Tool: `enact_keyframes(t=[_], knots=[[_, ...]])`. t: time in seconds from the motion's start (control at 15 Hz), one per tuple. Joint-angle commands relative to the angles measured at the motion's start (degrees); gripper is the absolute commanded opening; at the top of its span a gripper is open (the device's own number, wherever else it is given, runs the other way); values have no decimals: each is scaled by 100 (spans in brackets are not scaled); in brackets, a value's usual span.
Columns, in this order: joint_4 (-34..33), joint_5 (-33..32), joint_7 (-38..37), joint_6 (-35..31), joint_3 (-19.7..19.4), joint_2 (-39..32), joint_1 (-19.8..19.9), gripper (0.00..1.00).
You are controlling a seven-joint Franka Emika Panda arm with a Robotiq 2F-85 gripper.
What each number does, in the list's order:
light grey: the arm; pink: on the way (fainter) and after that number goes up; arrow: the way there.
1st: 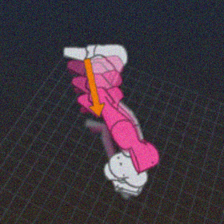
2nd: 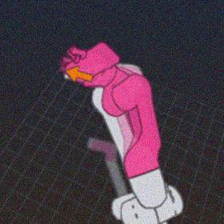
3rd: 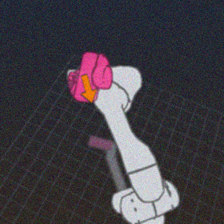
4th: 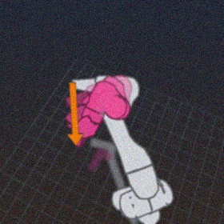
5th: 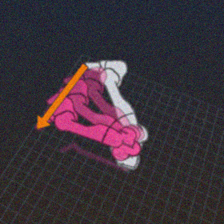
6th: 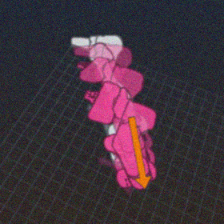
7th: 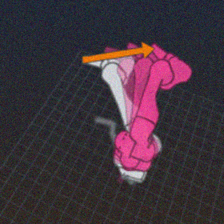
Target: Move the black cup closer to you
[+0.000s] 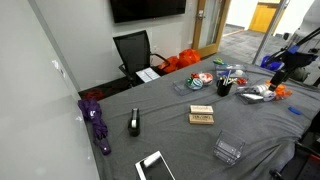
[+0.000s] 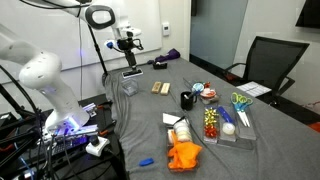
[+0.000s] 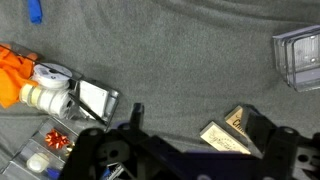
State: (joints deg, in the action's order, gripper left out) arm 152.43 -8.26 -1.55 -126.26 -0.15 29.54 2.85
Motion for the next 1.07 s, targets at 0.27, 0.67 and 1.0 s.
enact_keyframes(t=[0.27,0.67,1.0], knots=[[-461,260,-64,240,37,-291,-139,100],[-1147,911,-549,406,88,-860,-288,100],[-1601,1443,-898,276,108,-1246,-349,100]])
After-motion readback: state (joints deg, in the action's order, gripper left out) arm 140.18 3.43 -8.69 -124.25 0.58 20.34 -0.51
